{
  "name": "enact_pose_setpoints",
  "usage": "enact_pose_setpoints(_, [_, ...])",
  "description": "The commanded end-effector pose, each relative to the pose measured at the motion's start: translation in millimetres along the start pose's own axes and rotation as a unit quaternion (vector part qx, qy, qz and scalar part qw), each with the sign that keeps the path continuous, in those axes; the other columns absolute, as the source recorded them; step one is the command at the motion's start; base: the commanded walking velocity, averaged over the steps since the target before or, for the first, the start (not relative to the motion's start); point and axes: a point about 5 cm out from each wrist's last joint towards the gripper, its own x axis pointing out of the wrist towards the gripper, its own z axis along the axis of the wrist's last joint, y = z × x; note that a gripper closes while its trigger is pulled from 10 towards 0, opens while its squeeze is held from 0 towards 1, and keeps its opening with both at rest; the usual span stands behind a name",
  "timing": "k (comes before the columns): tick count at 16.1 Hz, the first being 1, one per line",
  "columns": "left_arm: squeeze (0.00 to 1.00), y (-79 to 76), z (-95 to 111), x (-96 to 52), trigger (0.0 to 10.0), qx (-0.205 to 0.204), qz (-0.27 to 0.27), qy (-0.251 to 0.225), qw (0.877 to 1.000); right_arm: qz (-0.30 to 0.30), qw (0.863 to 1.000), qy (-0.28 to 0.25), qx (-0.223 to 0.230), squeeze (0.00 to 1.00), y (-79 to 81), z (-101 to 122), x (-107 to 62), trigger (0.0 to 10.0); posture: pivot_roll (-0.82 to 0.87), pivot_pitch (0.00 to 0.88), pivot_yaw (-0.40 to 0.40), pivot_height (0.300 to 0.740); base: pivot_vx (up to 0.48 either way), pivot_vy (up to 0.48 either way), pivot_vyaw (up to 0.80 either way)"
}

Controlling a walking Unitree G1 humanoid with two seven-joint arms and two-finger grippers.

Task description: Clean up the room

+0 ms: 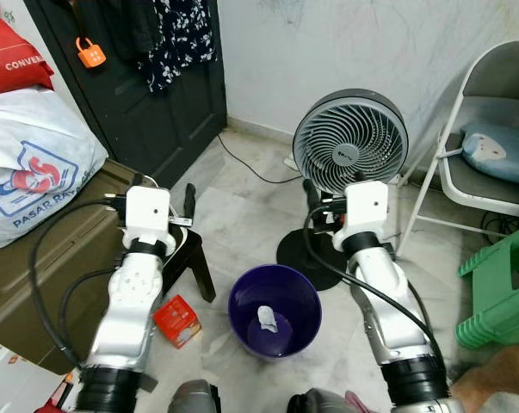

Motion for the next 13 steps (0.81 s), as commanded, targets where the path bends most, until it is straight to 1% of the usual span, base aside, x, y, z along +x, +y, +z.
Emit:
enact_pose_setpoints(1, [0.0,0.3,-6,3.2,10.0,-0.014,0.0,0.017,1.0,-0.003,1.0,-0.005,0.002,1.0,-0.5,1,5.5,10.0,0.02,0.0,0.02,0.74,0.0,0.0,0.0])
enact_pose_setpoints(2, [0.0,0.6,-8,4.5,10.0,-0.029,0.004,0.024,0.999,-0.007,1.0,-0.005,0.001,1.0,-2.5,0,7.5,10.0,0.02,0.0,0.018,0.74,0.0,0.0,0.0])
enact_pose_setpoints(3, [0.0,0.3,-8,6.3,10.0,-0.037,0.008,0.02,0.999,-0.003,1.0,-0.008,-0.007,1.0,-2.1,0,9.5,10.0,0.02,0.0,0.014,0.74,0.0,0.0,0.0])
enact_pose_setpoints(4, [0.0,-2.4,-7,6.0,10.0,-0.037,0.001,0.012,0.999,0.003,1.0,-0.01,-0.024,1.0,-1.4,1,9.6,10.0,0.02,0.0,0.007,0.74,0.0,0.0,0.0])
enact_pose_setpoints(5, [0.0,-3.8,-5,5.5,10.0,-0.037,0.0,0.006,0.999,0.008,0.999,-0.014,-0.034,0.14,-0.9,3,9.0,10.0,0.02,0.0,0.0,0.74,0.0,0.0,0.0])
enact_pose_setpoints(6, [0.0,-4.0,-1,6.0,10.0,-0.038,0.004,-0.007,0.999,0.024,0.998,-0.024,-0.055,0.0,2.6,5,8.7,10.0,0.02,0.0,-0.006,0.74,0.0,0.0,0.8])
enact_pose_setpoints(8, [0.0,-3.8,3,6.7,10.0,-0.031,0.009,-0.016,0.999,0.031,0.996,-0.031,-0.072,0.0,4.3,6,8.9,10.0,0.03,0.0,-0.009,0.74,0.0,0.0,0.8])
enact_pose_setpoints(10, [0.0,-3.6,6,8.4,10.0,-0.026,0.028,-0.021,0.999,0.028,0.996,-0.031,-0.074,0.0,2.3,7,11.7,10.0,0.03,0.0,-0.021,0.74,0.0,0.0,0.8])
enact_pose_setpoints(13, [0.0,-6.5,5,8.7,10.0,-0.032,0.016,-0.019,0.999,0.039,0.995,-0.036,-0.081,0.0,5.0,8,12.1,10.0,0.03,0.0,-0.029,0.74,0.0,0.0,0.8])
